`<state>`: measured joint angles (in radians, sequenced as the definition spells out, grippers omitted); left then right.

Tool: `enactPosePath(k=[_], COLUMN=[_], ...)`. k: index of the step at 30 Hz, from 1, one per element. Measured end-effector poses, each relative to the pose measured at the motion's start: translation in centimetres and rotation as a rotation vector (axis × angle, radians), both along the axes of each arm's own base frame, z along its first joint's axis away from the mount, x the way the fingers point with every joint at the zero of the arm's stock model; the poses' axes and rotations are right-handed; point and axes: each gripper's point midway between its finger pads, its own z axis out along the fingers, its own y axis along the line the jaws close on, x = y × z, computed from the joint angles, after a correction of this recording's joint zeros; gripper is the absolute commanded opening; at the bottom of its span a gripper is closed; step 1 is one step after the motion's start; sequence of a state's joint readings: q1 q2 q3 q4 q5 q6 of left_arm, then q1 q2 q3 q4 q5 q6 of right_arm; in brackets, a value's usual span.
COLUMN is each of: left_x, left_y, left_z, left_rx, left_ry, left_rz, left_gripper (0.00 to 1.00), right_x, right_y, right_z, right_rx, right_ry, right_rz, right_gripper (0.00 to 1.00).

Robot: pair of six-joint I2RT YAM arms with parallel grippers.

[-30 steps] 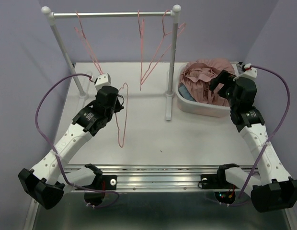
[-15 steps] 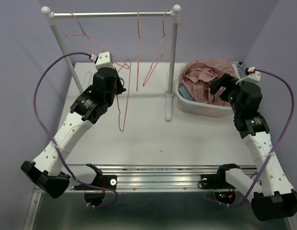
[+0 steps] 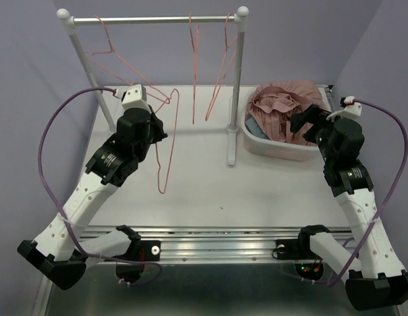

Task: Remove the skirt from the hanger

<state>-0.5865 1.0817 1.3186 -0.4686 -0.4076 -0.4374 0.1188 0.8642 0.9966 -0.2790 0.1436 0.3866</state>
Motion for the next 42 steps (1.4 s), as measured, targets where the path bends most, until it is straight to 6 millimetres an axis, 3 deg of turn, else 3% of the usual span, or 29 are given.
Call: enactPosePath(k=[8, 17, 25, 29, 36, 42], left_x=[-3.8, -6.5, -6.3, -4.2, 0.4, 4.8], left_y=[0.7, 0.9, -0.2, -0.3, 0.3, -0.8], left_z=[-1.5, -8.7, -8.9, -6.7, 0.3, 6.0], left_rx=[-0.103, -0.068, -0.029, 0.012, 0.112, 0.25], left_ry=[0.002, 0.157, 0.178, 0.154, 0.028, -0.103], left_rz=[-0.028, -0.036, -0.056, 0.004, 0.147, 0.175], left_gripper=[0.0, 0.0, 0.0, 0.0, 0.0, 0.0], right_x=[-0.5, -0.4, -0.3, -0.2, -0.3, -0.3], right_y=[0.0, 0.1, 0.5, 0.5, 0.4, 0.4], right_z=[-0.7, -1.7, -2.0, -2.5, -3.2, -3.2], right_rx=[0.003, 0.003, 0.009, 0.008, 0.006, 0.005], right_ry=[0.005, 0.031, 0.037, 0.048, 0.064, 0.063], right_rz=[0.002, 0.007, 0.023, 0.024, 0.021, 0.018], right_gripper=[1.0, 1.0, 1.0, 1.0, 1.0, 1.0])
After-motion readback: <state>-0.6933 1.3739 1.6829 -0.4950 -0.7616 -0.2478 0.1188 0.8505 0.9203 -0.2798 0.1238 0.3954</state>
